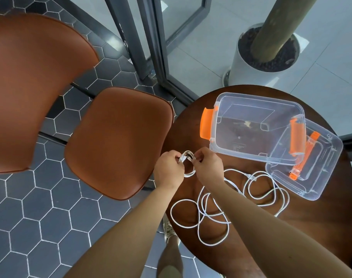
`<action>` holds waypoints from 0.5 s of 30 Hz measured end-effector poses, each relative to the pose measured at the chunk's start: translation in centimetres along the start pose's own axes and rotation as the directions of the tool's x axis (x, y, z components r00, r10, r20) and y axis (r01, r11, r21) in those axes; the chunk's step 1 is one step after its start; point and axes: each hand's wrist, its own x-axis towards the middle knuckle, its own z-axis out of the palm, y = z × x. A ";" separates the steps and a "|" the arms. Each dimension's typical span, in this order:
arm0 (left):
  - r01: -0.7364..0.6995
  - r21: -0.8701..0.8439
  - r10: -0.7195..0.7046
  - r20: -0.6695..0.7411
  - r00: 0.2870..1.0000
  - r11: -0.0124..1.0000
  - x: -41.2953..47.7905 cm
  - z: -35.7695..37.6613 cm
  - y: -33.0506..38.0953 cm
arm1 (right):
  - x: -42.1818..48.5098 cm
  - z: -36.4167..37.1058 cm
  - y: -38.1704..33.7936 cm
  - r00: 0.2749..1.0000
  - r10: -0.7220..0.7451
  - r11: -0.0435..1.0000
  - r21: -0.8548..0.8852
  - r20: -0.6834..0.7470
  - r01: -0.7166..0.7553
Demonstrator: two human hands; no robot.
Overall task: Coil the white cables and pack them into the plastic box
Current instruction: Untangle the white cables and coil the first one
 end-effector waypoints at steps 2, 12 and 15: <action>-0.005 0.017 0.005 -0.010 1.000 1.000 -0.1 0.1 0.1 | 0.0 0.1 0.1 1.000 -0.013 1.000 -0.007 -0.003 0.012; 0.062 -0.011 -0.062 -0.018 0.998 0.998 -1.2 -1.2 0.0 | -1.8 -1.1 0.2 0.993 -0.120 0.990 -0.072 0.006 0.120; 0.062 -0.027 -0.062 0.002 0.998 0.998 -2.8 -1.7 -0.1 | -3.4 -2.4 0.9 0.988 -0.154 0.988 -0.031 -0.012 0.154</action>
